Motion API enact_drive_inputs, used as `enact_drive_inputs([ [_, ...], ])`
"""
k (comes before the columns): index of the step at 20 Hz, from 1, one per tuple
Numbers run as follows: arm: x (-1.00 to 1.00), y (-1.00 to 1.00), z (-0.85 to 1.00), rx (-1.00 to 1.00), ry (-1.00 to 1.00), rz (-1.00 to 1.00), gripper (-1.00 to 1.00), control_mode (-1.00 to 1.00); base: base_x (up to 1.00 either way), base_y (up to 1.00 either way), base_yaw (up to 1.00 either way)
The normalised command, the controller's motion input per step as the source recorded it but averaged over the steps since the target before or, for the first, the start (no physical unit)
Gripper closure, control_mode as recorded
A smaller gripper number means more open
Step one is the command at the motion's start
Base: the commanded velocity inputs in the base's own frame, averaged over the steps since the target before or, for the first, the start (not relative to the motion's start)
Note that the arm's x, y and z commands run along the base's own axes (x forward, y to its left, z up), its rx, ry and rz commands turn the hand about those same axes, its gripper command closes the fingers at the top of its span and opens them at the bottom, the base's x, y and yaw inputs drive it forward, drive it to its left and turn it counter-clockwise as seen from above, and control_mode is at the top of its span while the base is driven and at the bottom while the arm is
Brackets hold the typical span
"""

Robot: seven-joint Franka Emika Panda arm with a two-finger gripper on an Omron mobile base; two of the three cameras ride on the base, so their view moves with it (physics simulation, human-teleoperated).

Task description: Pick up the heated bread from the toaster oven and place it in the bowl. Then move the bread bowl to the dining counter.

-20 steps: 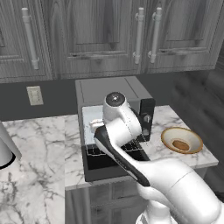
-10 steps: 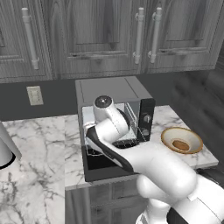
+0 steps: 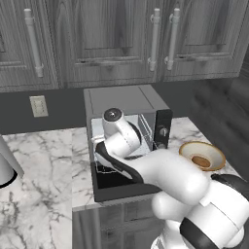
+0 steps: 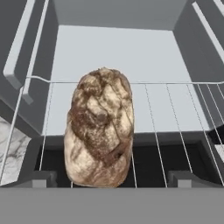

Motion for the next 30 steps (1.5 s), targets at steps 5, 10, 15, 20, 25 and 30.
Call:
enact_drive_inputs([
  [5, 0.15, 0.06, -0.09, 0.00, -0.04, 0.00, -1.00, -1.00, 0.00, 0.00, 0.00],
  [10, 0.09, 0.03, -0.13, 0.00, -0.01, 0.00, -1.00, -1.00, 0.00, 0.00, 0.00],
  [15, 0.00, 0.00, -0.16, 0.00, -0.04, 0.00, 1.00, -1.00, 0.00, 0.00, 0.00],
  [20, -0.12, 0.00, 0.00, 0.00, 0.00, 0.00, 1.00, -1.00, 0.00, 0.00, 0.00],
  [25, -0.91, -0.12, 0.11, 0.02, 0.00, -0.04, 1.00, -1.00, 0.00, 0.00, 0.00],
  [30, -1.00, -0.49, 0.41, 0.01, -0.02, -0.12, 1.00, -1.00, 0.00, 0.00, 0.00],
])
